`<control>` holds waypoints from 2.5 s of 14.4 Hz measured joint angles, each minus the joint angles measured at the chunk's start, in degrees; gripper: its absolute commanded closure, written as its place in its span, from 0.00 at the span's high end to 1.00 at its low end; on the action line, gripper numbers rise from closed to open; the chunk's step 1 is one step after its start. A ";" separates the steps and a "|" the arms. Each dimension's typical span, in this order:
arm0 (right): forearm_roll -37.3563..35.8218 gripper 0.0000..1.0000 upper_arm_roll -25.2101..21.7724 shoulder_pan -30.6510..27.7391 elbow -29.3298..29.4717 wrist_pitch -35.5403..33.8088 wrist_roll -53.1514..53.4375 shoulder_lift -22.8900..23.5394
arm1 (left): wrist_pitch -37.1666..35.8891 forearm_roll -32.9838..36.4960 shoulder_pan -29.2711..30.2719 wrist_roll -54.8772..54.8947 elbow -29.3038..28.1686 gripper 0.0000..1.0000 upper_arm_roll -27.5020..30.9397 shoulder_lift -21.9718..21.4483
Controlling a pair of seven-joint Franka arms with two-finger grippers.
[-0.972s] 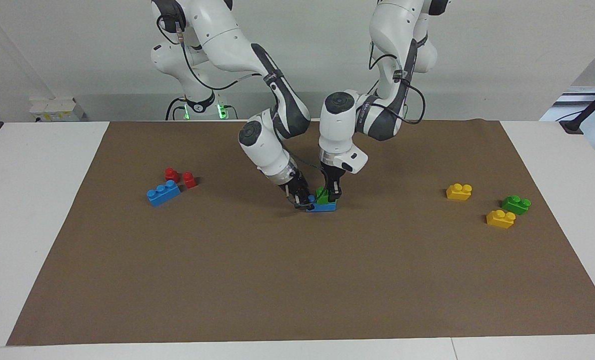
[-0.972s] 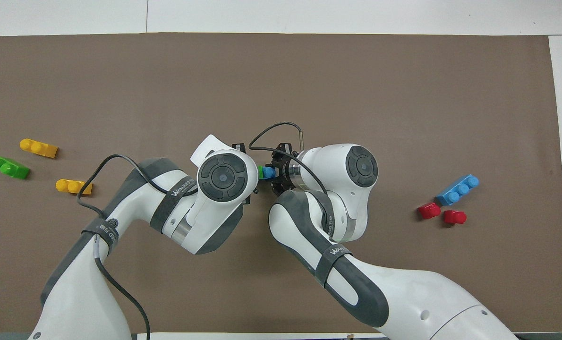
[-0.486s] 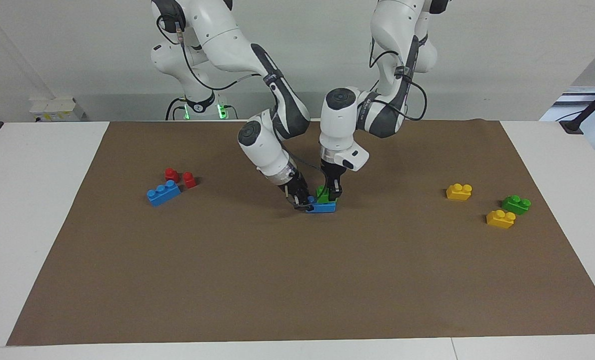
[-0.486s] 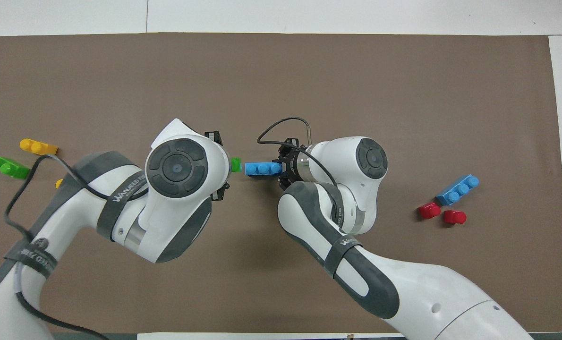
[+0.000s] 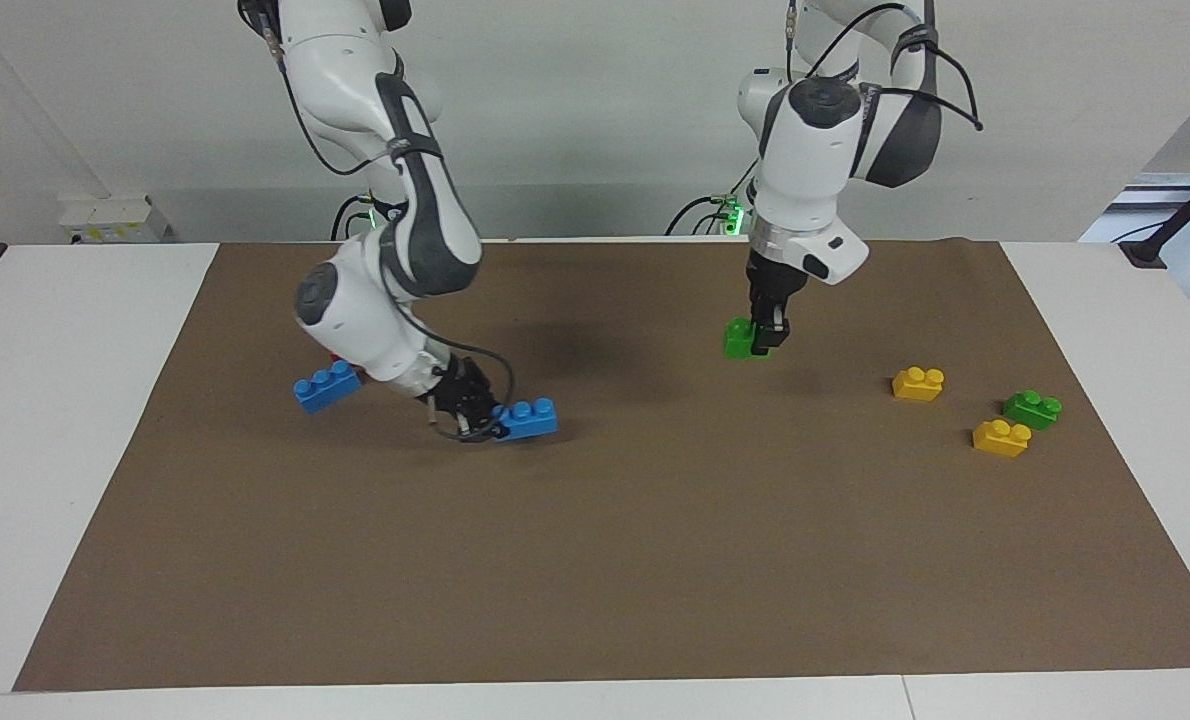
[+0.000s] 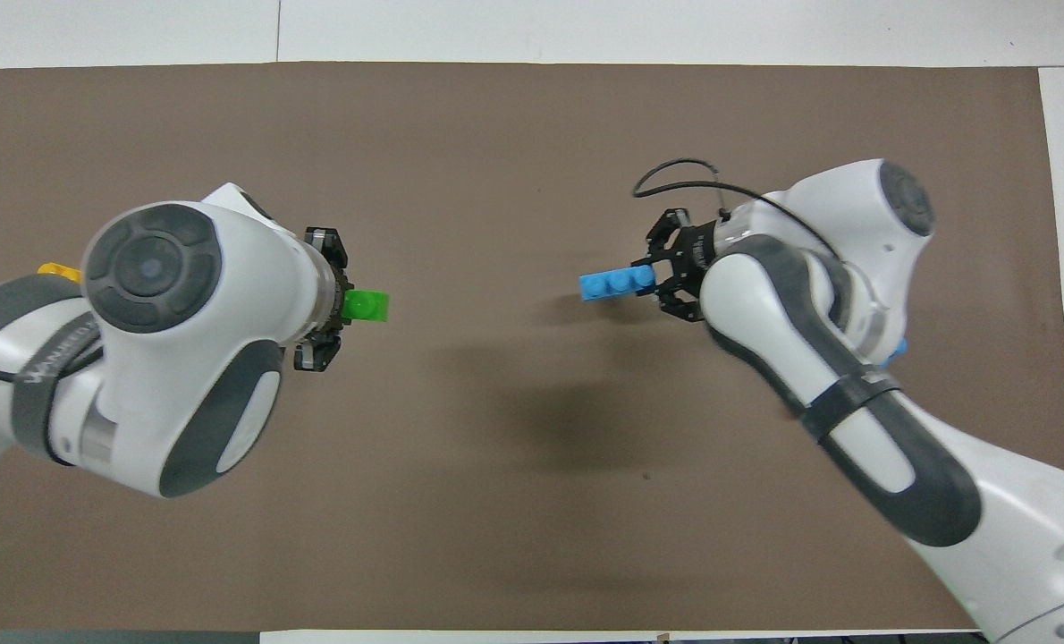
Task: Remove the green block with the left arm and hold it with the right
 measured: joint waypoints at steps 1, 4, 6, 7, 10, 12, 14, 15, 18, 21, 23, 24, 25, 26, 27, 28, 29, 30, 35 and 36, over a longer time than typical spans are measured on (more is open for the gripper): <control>-0.23 0.00 -0.02 -3.62 -0.13 -1.10 -2.25 -0.04 | -0.44 -0.32 2.00 4.84 0.00 0.00 0.11 -0.33; -0.25 0.00 0.00 -11.35 -1.86 -1.88 -7.77 0.31 | -0.56 -1.36 8.65 20.64 -0.12 0.00 0.31 -0.08; -0.26 0.00 0.02 -13.04 -2.95 -1.82 -8.54 0.68 | 0.27 -1.79 13.10 29.51 -0.31 0.00 0.41 1.14; -0.26 0.00 0.04 -13.56 -3.31 -1.80 -8.56 0.80 | 2.12 -1.85 15.10 32.36 -0.46 0.00 0.45 2.40; -0.26 0.00 0.09 -14.06 -4.12 -1.77 -8.65 1.00 | 9.39 -1.91 19.31 36.86 -0.61 0.00 0.50 8.42; -0.26 0.00 0.16 -14.06 -5.14 -1.03 -8.96 1.19 | 12.45 -1.90 20.32 37.34 0.18 0.00 0.49 12.22; -0.26 0.00 0.25 -14.06 -6.28 0.22 -9.17 1.31 | 14.75 -1.90 20.53 37.34 1.03 0.00 0.47 14.92; -0.26 0.00 0.28 -14.06 -6.65 0.43 -9.27 1.31 | 16.01 -1.90 20.64 37.34 1.20 0.00 0.46 16.24; -0.26 0.82 0.41 -14.06 -7.04 0.44 -9.36 1.31 | 19.14 -1.90 20.75 37.34 2.03 0.00 0.40 20.79; -0.26 0.99 0.73 -13.92 -6.98 0.48 -9.53 1.22 | 20.43 -1.90 20.89 37.34 2.92 0.00 0.40 23.34; -0.26 0.99 0.89 -13.43 -6.36 0.53 -9.55 0.89 | 21.63 -1.90 20.88 37.34 3.02 0.00 0.23 24.08; -0.26 0.99 1.00 -12.92 -5.53 0.53 -9.56 0.52 | 22.03 -1.90 20.87 37.34 3.02 0.35 0.12 24.27; -0.31 0.99 1.04 -12.43 -4.52 0.50 -9.56 -0.15 | 22.09 -1.90 20.85 37.34 3.02 0.99 0.04 24.33; -1.05 0.99 1.09 -12.01 -3.31 0.01 -9.66 -1.15 | 22.10 -1.90 20.82 37.36 3.02 1.00 -0.04 24.34; -3.25 0.99 1.16 -11.66 -1.81 -1.55 -9.79 -2.41 | 22.12 -1.75 20.78 37.51 3.02 1.00 -0.10 24.34; -6.34 0.99 1.21 -11.21 -0.04 -3.69 -10.13 -3.78 | 22.12 -1.29 20.77 37.90 3.02 1.00 -0.12 24.35; -9.63 0.99 1.39 -10.76 1.71 -6.03 -11.23 -5.21 | 22.13 -0.63 20.77 38.21 3.02 1.00 -0.12 24.34; -12.25 0.99 1.53 -10.32 3.28 -8.38 -13.98 -6.71 | 22.15 -0.39 20.77 38.46 3.03 1.00 -0.12 24.34; -21.55 0.99 1.89 -9.98 8.19 -19.71 -37.10 -15.91 | 21.52 -0.16 20.78 41.74 4.17 1.00 -0.11 22.88; -22.98 0.99 2.19 -9.95 9.02 -21.80 -41.24 -17.41 | 20.28 -0.14 20.78 43.49 4.56 1.00 -0.11 21.68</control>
